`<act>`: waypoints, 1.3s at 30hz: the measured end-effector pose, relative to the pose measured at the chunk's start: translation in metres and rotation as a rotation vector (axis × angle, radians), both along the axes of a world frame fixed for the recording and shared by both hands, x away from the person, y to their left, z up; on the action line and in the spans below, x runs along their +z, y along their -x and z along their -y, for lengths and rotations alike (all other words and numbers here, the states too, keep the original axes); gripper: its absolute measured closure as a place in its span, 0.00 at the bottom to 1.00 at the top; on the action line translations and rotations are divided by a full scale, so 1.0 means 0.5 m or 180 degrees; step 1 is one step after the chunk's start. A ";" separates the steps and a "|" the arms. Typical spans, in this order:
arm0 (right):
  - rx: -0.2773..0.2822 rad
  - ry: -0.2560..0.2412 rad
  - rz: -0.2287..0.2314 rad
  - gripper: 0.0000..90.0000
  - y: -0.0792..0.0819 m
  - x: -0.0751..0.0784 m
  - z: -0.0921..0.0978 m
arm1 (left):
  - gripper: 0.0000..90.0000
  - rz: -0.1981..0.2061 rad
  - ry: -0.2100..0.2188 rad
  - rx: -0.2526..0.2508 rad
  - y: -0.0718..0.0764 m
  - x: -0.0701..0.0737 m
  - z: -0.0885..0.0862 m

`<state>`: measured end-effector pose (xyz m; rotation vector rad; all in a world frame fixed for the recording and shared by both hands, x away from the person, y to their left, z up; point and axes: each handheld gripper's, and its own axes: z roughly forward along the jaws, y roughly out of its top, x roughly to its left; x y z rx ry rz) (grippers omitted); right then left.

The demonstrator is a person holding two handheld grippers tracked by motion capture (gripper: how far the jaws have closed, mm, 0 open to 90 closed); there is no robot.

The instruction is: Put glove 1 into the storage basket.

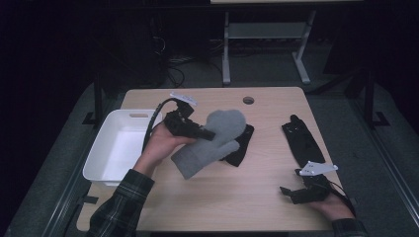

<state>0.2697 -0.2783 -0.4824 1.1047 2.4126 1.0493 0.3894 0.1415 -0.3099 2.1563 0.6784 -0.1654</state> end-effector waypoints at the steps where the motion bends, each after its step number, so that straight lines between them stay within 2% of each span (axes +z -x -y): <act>1: 0.0000 0.0000 0.0000 0.11 0.000 0.000 0.000 | 0.80 0.0020 -0.0005 0.0030 0.000 0.005 -0.012; 12: 0.0005 0.0003 0.0001 0.11 0.000 0.000 0.000 | 0.80 0.0037 0.0111 0.0503 0.011 0.035 -0.162; 18: 0.0003 0.0002 0.0001 0.11 0.000 0.000 0.000 | 0.80 0.0018 0.0305 0.0688 0.018 0.052 -0.245; 26: 0.0002 0.0002 0.0000 0.11 0.000 0.000 0.000 | 0.80 0.0069 0.0280 0.0939 0.027 0.067 -0.319; 31: 0.0002 0.0001 -0.0002 0.11 0.000 0.000 0.000 | 0.80 0.0009 0.0191 0.1070 0.023 0.048 -0.356; 39: 0.0001 0.0001 -0.0002 0.11 0.000 0.000 0.000 | 0.80 -0.0223 0.0135 0.1239 0.010 -0.018 -0.403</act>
